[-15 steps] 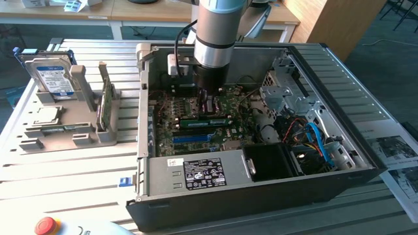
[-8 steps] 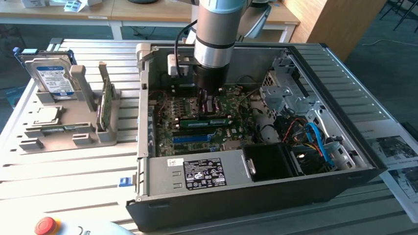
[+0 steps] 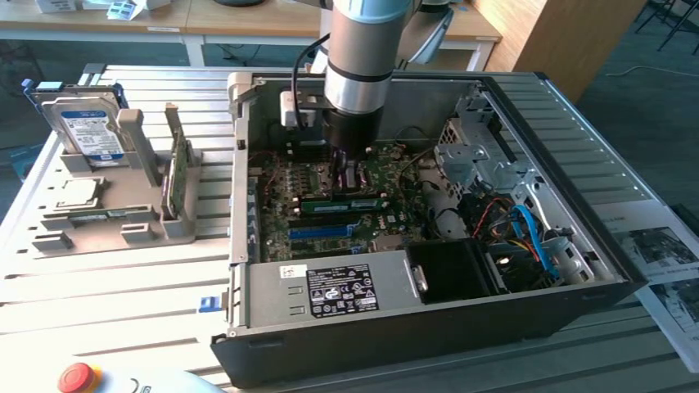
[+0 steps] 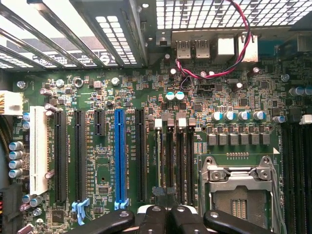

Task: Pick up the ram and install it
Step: 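Press down the ram until it locks into place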

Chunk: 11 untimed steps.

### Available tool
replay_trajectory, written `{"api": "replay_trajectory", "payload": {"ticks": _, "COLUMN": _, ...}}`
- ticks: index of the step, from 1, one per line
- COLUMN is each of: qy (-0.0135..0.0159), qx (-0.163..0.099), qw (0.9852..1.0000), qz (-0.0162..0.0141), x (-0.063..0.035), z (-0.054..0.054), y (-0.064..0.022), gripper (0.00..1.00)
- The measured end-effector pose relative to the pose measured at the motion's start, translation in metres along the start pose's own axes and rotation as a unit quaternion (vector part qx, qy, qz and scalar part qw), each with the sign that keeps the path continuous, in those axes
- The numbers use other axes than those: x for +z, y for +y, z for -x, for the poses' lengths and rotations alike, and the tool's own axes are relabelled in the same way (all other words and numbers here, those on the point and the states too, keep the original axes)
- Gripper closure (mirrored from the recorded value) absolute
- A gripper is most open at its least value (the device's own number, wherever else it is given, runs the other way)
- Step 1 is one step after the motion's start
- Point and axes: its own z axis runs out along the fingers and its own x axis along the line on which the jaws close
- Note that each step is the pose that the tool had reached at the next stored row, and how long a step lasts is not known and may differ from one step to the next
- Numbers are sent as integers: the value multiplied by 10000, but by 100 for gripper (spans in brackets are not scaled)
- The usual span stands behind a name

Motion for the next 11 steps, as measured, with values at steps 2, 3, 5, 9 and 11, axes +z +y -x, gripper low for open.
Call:
{"api": "replay_trajectory", "payload": {"ticks": 2, "qy": 0, "qx": 0, "qw": 10000, "qz": 0, "x": 2, "z": 0, "y": 0, "gripper": 90}}
{"api": "replay_trajectory", "payload": {"ticks": 3, "qy": 0, "qx": 0, "qw": 10000, "qz": 0, "x": 3, "z": 0, "y": 0, "gripper": 90}}
{"api": "replay_trajectory", "payload": {"ticks": 5, "qy": 0, "qx": 0, "qw": 10000, "qz": 0, "x": 7, "z": 0, "y": 0, "gripper": 90}}
{"api": "replay_trajectory", "payload": {"ticks": 9, "qy": 0, "qx": 0, "qw": 10000, "qz": 0, "x": 12, "z": 1, "y": 0, "gripper": 90}}
{"api": "replay_trajectory", "payload": {"ticks": 11, "qy": 1, "qx": 0, "qw": 10000, "qz": 0, "x": 14, "z": 0, "y": 0, "gripper": 90}}
